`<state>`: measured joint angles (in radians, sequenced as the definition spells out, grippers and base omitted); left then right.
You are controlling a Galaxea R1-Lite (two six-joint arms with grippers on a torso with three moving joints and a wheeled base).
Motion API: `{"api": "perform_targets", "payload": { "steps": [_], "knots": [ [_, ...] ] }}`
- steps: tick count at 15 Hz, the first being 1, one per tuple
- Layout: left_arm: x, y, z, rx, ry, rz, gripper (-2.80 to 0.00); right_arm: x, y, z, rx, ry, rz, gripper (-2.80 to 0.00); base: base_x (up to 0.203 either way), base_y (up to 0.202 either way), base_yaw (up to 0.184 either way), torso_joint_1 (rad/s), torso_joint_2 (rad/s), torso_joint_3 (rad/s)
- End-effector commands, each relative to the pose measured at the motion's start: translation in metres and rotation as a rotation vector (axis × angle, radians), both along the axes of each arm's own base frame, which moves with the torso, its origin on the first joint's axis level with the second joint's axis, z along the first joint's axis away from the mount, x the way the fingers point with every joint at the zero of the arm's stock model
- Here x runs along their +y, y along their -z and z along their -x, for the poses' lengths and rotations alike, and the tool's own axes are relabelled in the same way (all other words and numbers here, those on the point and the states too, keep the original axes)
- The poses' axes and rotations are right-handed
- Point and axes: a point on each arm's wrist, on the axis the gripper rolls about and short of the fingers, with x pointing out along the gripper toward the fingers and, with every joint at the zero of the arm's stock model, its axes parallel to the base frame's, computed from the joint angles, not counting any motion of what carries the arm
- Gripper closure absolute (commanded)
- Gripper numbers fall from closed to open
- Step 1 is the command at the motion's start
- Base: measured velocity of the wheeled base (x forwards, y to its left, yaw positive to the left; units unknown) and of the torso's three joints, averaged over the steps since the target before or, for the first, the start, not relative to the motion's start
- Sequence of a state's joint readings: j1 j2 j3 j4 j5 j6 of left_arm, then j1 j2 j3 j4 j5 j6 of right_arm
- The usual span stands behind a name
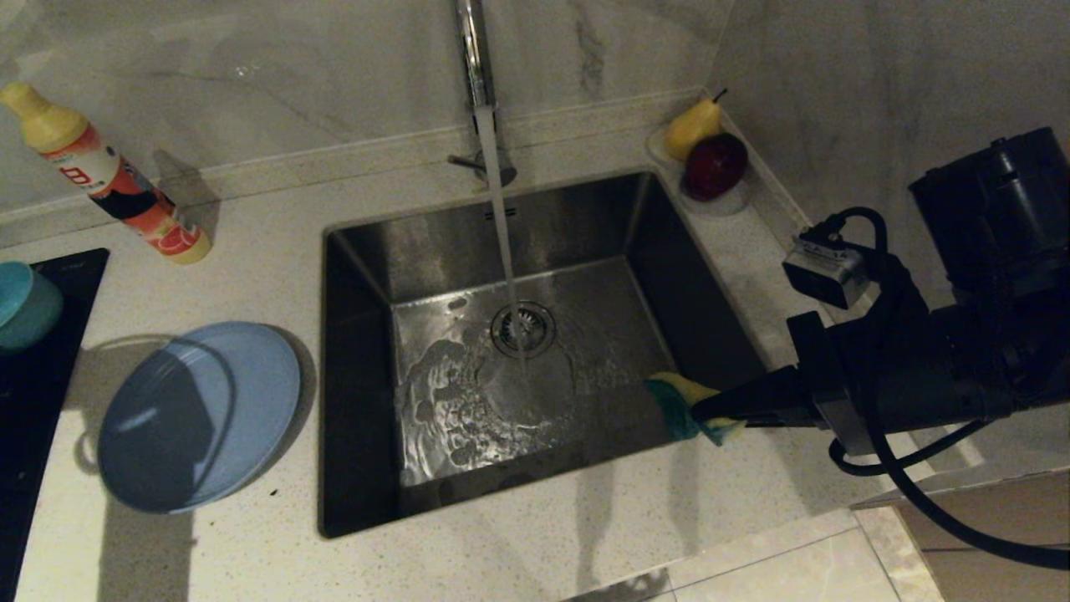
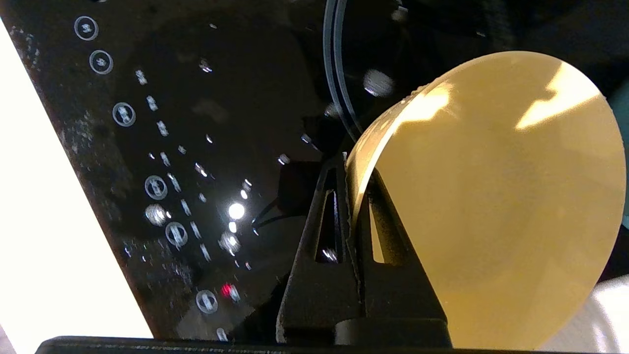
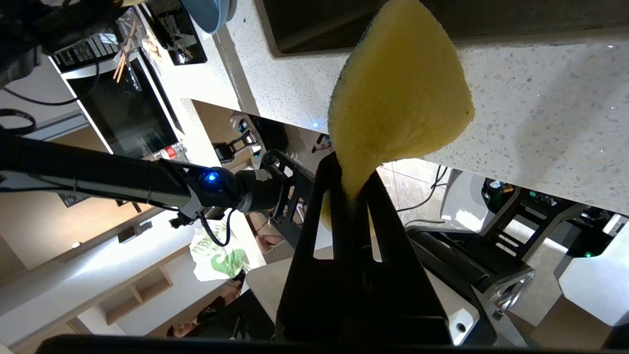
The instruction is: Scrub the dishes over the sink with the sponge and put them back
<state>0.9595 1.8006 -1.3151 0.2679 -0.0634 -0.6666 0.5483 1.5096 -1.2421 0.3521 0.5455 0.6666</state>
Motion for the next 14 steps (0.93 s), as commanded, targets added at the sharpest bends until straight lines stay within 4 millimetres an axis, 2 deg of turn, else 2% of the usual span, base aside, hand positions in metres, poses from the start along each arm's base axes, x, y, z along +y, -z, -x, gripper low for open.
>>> {"api": "perform_targets", "payload": {
  "steps": [1,6,7,11,14],
  "knots": [
    [0.009,0.012,-0.002,0.013,-0.013,0.023,0.0,0.001,0.001,0.0,0.009,-0.002,0.0,0.0,0.0,0.0,0.0,0.0,0.0,0.0],
    [0.014,0.013,0.0,0.006,-0.014,0.026,0.0,0.001,0.003,-0.001,0.017,-0.002,0.003,0.0,0.0,0.0,0.0,0.0,0.0,0.0],
    [0.014,0.014,0.0,0.008,-0.013,0.028,-2.8,0.001,0.003,-0.001,0.016,-0.002,0.002,0.0,0.0,0.0,0.0,0.0,0.0,0.0],
    [0.016,0.01,0.0,-0.008,-0.004,0.021,-2.8,-0.001,0.002,0.002,0.014,-0.002,0.001,0.0,0.0,0.0,0.0,0.0,0.0,0.0],
    [0.006,-0.014,0.006,-0.067,0.021,-0.01,-2.8,-0.001,0.006,0.003,0.023,-0.003,0.008,0.0,0.0,0.0,0.0,0.0,0.0,0.0]
  ]
}}
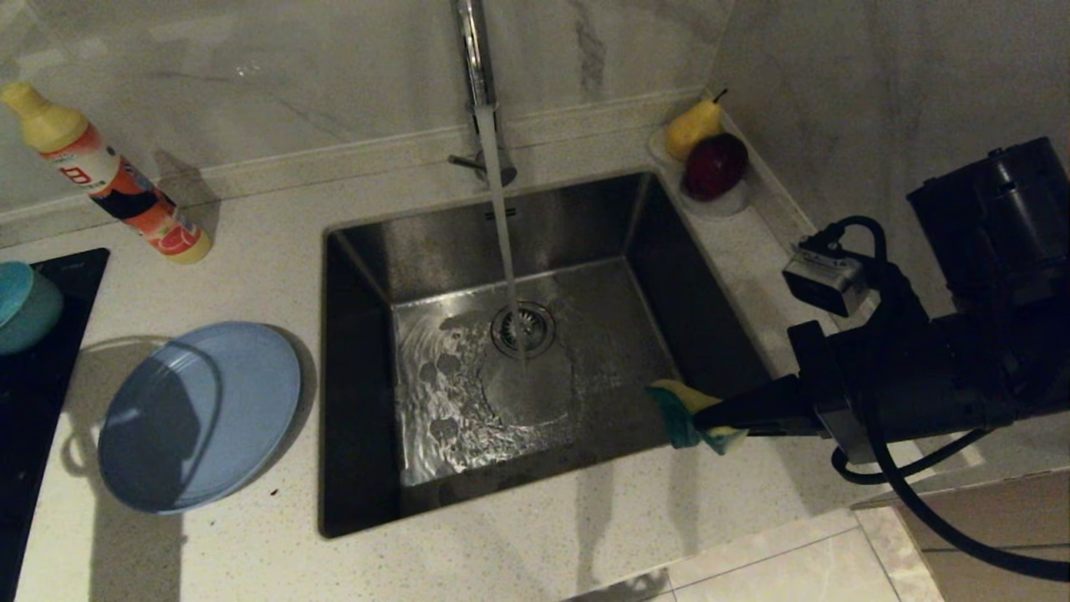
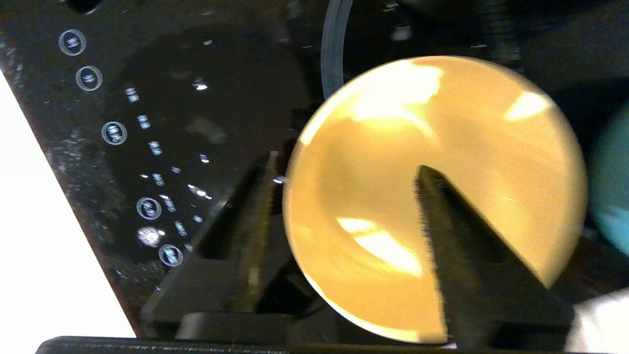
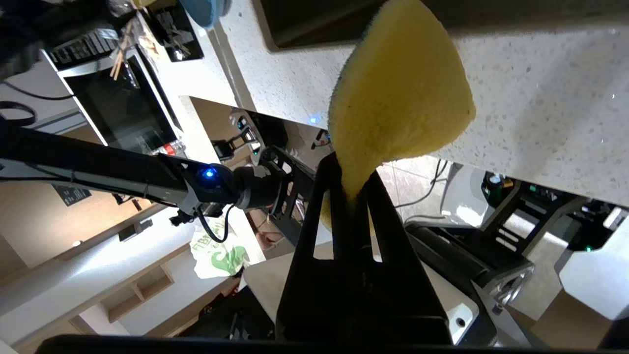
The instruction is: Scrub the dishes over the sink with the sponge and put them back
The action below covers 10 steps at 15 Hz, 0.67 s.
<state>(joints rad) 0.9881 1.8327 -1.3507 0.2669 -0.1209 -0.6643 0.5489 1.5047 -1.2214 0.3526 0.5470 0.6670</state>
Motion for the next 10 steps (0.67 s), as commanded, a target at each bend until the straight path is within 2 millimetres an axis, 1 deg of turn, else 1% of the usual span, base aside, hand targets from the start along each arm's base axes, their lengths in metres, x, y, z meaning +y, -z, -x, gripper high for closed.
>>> {"api": "perform_targets", "payload": {
  "steps": [1,3,4,6,8,9,10],
  "knots": [
    [-0.014,-0.029,0.009,-0.063,0.017,-0.05,-2.8,0.0,0.002,0.001,0.011,-0.001,0.002,0.0,0.0,0.0,0.0,0.0,0.0,0.0],
    [-0.029,-0.057,0.02,-0.109,0.028,-0.109,-2.8,0.0,0.0,-0.001,0.004,-0.001,-0.002,0.0,0.0,0.0,0.0,0.0,0.0,0.0],
    [-0.038,-0.071,0.026,-0.126,0.035,-0.14,0.0,0.0,-0.001,0.0,-0.001,-0.001,-0.004,0.0,0.0,0.0,0.0,0.0,0.0,0.0],
    [-0.06,-0.098,0.039,-0.171,0.091,-0.186,0.0,0.0,-0.001,0.0,0.0,-0.001,-0.003,0.0,0.0,0.0,0.0,0.0,0.0,0.0],
    [-0.087,-0.119,0.053,-0.238,0.207,-0.236,0.0,0.0,0.001,0.0,0.005,-0.001,0.0,0.0,0.0,0.0,0.0,0.0,0.0,0.0],
    [-0.102,-0.127,0.06,-0.252,0.3,-0.264,0.0,0.0,0.002,0.0,0.008,0.0,0.003,0.0,0.0,0.0,0.0,0.0,0.0,0.0],
    [-0.112,-0.127,0.064,-0.225,0.384,-0.253,0.0,0.0,0.002,0.0,0.009,0.0,0.004,0.0,0.0,0.0,0.0,0.0,0.0,0.0]
  ]
}}
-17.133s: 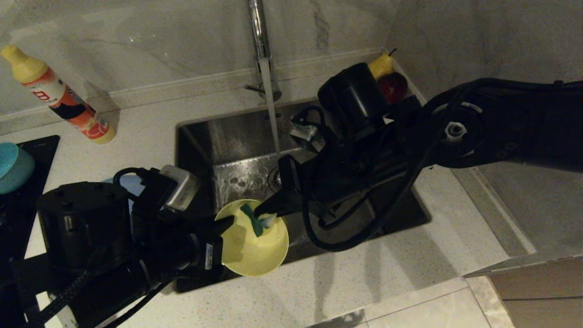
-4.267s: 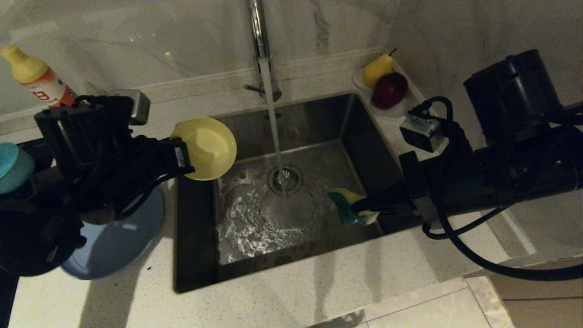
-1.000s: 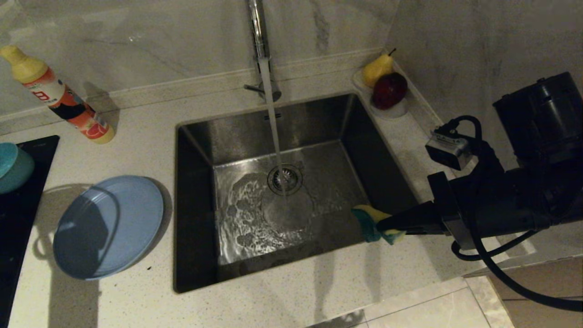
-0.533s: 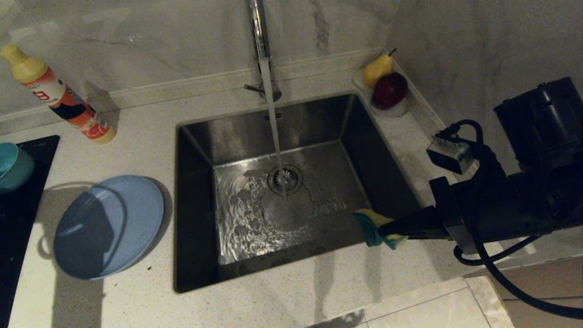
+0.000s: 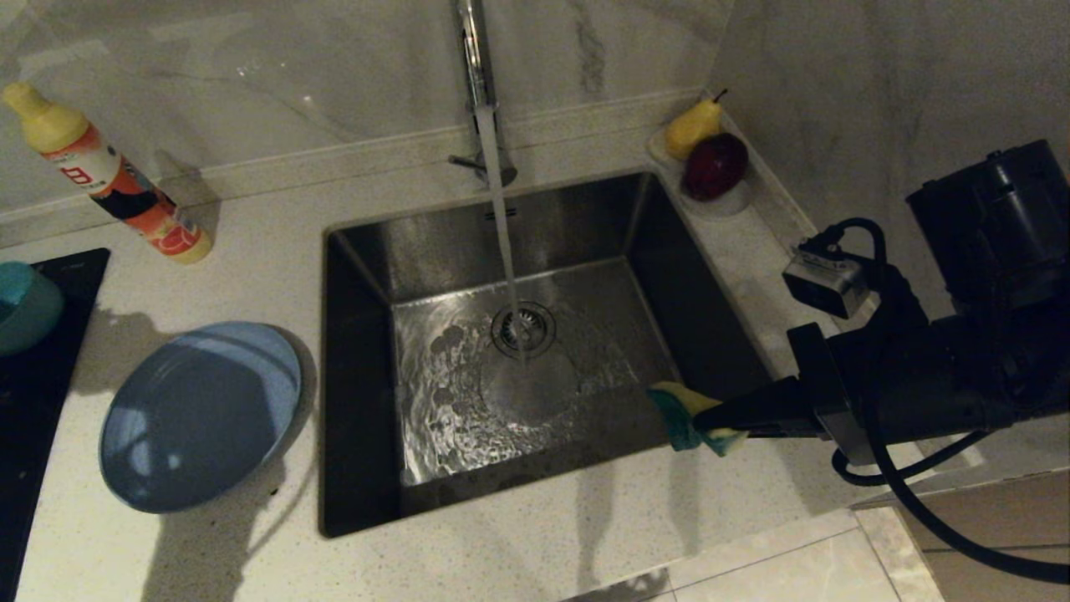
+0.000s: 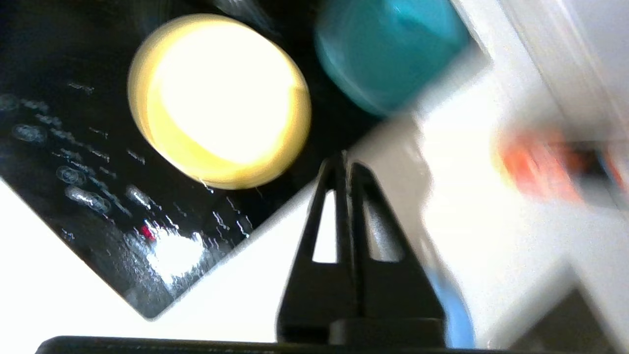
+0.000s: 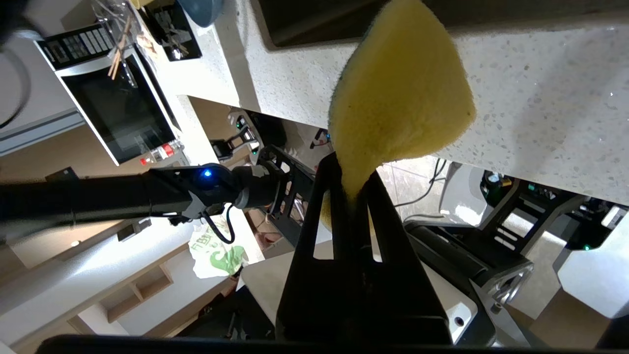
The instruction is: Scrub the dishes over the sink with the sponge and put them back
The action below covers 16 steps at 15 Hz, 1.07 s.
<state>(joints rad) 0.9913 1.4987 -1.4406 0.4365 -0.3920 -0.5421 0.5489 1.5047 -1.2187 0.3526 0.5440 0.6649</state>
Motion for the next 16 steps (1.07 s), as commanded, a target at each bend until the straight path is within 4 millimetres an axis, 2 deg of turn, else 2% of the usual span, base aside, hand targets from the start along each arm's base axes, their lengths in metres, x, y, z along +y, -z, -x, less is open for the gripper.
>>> {"api": "perform_targets", "payload": {
  "steps": [1,3,5,8,11,12,16],
  "knots": [
    [-0.04,-0.014,0.012,0.031,0.182,-0.057,0.0,0.0,0.0,0.001,0.005,-0.002,-0.002,0.0,0.0,0.0,0.0,0.0,0.0,0.0],
    [-0.054,-0.008,0.006,0.132,0.317,-0.045,0.0,0.001,-0.001,0.001,0.002,-0.007,-0.005,0.0,0.0,0.0,0.0,0.0,0.0,0.0],
    [-0.065,0.008,-0.003,0.25,0.467,-0.028,0.0,0.003,0.0,-0.001,0.007,-0.008,-0.002,0.0,0.0,0.0,0.0,0.0,0.0,0.0],
    [-0.066,0.038,-0.023,0.399,0.642,0.056,0.0,0.004,0.002,-0.002,0.012,-0.01,0.002,0.0,0.0,0.0,0.0,0.0,0.0,0.0],
    [-0.069,0.063,-0.041,0.474,0.737,0.115,0.0,0.005,0.004,-0.004,0.02,-0.011,0.008,0.0,0.0,0.0,0.0,0.0,0.0,0.0],
    [-0.071,0.068,-0.047,0.501,0.75,0.116,-2.8,0.006,0.006,-0.005,0.026,-0.011,0.011,0.0,0.0,0.0,0.0,0.0,0.0,0.0],
    [-0.069,0.072,-0.055,0.558,0.732,0.078,-2.8,0.006,0.007,-0.005,0.029,-0.011,0.013,0.0,0.0,0.0,0.0,0.0,0.0,0.0]
  ]
}}
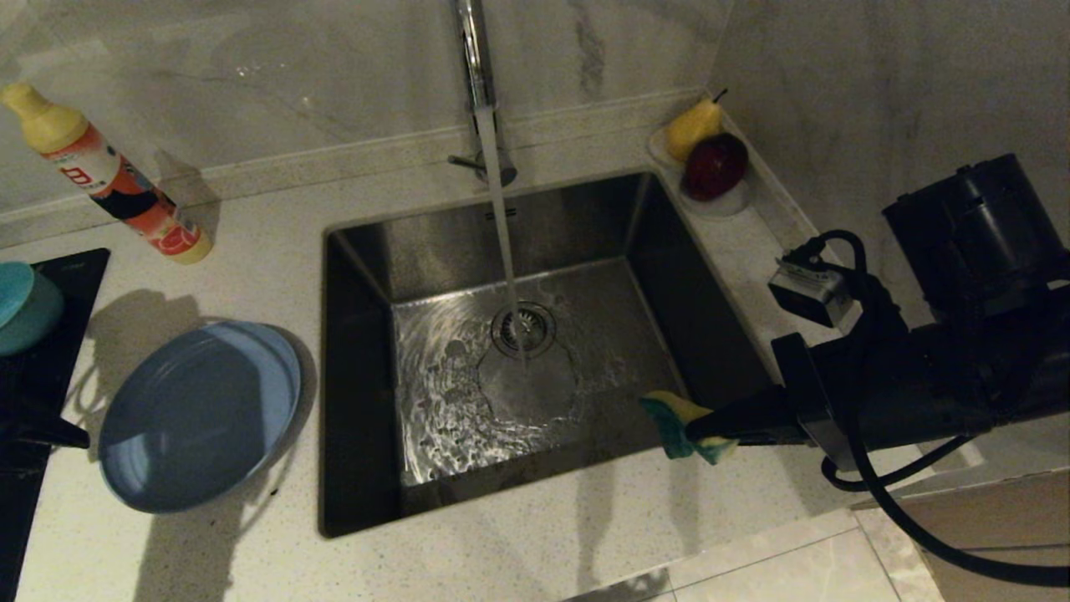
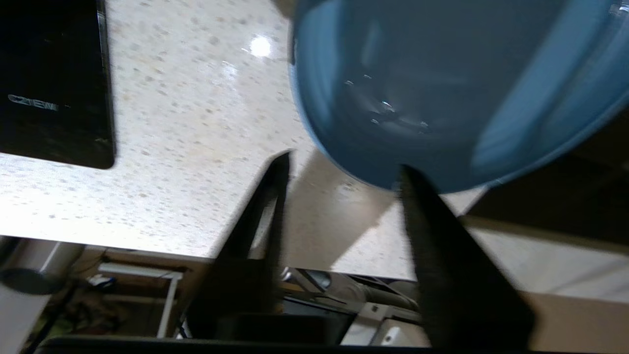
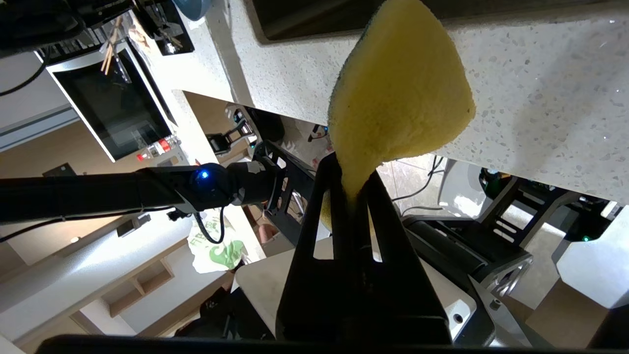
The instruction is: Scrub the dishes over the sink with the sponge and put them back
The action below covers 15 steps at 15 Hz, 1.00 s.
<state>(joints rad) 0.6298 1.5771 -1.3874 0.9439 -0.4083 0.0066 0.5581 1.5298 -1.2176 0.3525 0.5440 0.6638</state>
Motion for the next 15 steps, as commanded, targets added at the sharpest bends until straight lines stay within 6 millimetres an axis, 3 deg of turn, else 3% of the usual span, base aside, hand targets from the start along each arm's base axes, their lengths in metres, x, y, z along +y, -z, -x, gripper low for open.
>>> {"api": "perform_targets", "payload": {
  "steps": [1,4,10,13,15],
  "knots": [
    [0.005,0.006,-0.006,0.039,-0.013,-0.018,-2.8,0.0,0.0,0.0,0.006,-0.001,-0.002,0.0,0.0,0.0,0.0,0.0,0.0,0.0],
    [0.006,0.013,-0.009,0.073,-0.019,-0.022,-2.8,0.0,0.002,0.0,0.011,-0.001,0.0,0.0,0.0,0.0,0.0,0.0,0.0,0.0],
    [-0.01,0.031,-0.012,0.125,0.032,0.017,-2.8,0.001,0.002,-0.001,0.014,-0.002,0.001,0.0,0.0,0.0,0.0,0.0,0.0,0.0],
    [-0.009,0.043,-0.014,0.113,0.016,-0.046,-2.8,0.0,0.006,0.0,0.025,-0.002,0.009,0.0,0.0,0.0,0.0,0.0,0.0,0.0],
    [-0.006,0.039,-0.016,0.09,-0.005,-0.082,-2.8,0.0,0.005,0.0,0.022,-0.002,0.007,0.0,0.0,0.0,0.0,0.0,0.0,0.0]
  ]
}}
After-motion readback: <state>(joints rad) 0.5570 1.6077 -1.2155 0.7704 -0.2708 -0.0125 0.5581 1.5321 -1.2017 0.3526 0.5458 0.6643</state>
